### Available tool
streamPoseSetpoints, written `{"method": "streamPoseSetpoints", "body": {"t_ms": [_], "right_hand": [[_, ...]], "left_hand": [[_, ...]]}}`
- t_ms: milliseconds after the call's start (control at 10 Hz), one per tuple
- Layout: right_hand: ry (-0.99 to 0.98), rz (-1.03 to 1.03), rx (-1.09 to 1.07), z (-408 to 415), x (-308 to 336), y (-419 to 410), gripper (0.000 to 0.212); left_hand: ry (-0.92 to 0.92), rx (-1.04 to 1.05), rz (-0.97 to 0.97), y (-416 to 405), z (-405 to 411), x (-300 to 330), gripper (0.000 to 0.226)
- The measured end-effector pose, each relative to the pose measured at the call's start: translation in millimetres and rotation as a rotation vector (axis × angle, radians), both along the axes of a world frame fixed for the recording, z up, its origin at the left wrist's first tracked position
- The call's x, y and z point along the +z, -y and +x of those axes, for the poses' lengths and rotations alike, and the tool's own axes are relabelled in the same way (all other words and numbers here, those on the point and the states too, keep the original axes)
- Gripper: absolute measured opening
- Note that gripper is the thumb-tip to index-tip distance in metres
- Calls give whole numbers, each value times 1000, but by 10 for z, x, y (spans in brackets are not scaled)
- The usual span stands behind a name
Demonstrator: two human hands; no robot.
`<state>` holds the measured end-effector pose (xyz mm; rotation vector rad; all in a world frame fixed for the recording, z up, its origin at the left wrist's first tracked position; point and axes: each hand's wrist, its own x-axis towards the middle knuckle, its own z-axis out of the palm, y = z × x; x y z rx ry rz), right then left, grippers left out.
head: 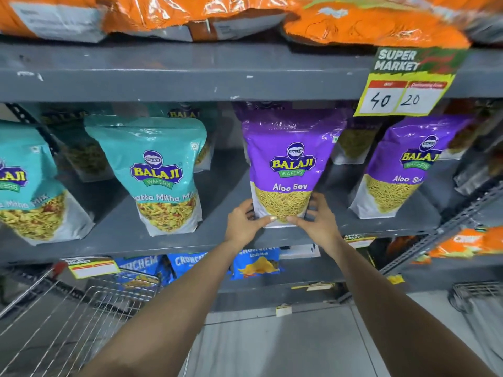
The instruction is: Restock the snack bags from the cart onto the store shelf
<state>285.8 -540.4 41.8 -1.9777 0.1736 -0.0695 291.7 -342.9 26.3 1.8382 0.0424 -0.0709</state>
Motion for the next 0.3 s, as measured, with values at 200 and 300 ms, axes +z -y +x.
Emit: {"method": "streamPoseSetpoints", "body": {"t_ms": [200, 300], "right_hand": [[-32, 31, -19, -93, 66, 9, 94], [85, 162, -230, -332, 157, -4, 76]], "left_hand": [[27, -38, -19, -52, -161, 127, 62], [116, 171, 10, -136, -400, 206, 51]]}}
